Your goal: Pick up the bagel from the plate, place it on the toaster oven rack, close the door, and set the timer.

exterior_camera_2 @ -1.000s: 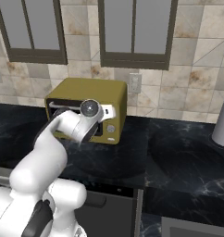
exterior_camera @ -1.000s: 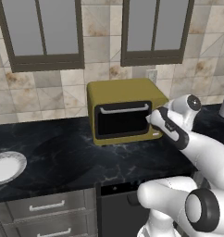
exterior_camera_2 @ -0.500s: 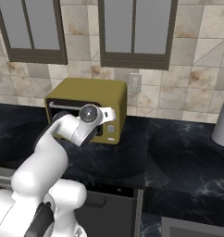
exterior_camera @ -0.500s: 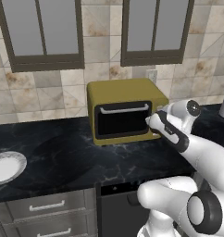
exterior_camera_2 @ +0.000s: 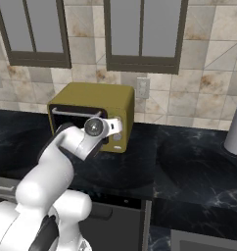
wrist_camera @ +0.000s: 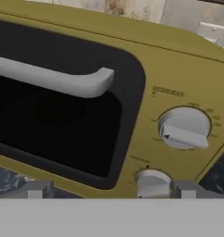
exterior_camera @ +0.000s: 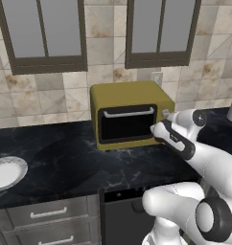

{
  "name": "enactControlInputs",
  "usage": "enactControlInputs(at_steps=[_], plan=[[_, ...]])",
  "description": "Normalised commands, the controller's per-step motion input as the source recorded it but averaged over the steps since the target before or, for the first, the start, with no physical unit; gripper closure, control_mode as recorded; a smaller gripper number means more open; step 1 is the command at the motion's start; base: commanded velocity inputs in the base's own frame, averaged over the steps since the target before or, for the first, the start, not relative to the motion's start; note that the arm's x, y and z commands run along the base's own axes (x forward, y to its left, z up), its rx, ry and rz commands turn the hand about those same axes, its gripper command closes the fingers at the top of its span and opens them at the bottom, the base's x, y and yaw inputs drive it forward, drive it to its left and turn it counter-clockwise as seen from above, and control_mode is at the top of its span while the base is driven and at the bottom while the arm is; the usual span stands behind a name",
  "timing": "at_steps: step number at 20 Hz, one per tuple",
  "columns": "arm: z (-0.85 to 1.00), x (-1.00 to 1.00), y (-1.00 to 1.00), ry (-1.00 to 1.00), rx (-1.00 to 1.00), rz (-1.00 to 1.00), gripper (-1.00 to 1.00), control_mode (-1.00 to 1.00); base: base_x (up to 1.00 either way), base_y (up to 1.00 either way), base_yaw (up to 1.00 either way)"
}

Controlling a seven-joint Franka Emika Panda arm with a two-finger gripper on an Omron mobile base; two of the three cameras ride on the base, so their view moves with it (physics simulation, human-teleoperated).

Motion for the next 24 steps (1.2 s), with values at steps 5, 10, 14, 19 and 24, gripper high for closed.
enactControlInputs(at_steps=[5, 10, 14, 19, 24], plan=[[-0.12, 0.0, -0.01, -0.04, 0.0, 0.0, -1.0, -1.0, 0.0, 0.0, 0.0], [-0.19, 0.0, -0.1, -0.05, 0.0, 0.0, -1.0, -1.0, 0.0, 0.0, 0.0], [-0.24, -0.01, -0.55, -0.07, 0.03, 0.03, -1.0, -1.0, 0.0, 0.0, 0.0], [-0.07, 0.0, -0.46, -0.01, 0.07, 0.03, -1.0, -1.0, 0.0, 0.0, 0.0], [-0.01, 0.0, -0.08, 0.0, 0.13, 0.0, -1.0, -1.0, 0.0, 0.0, 0.0]])
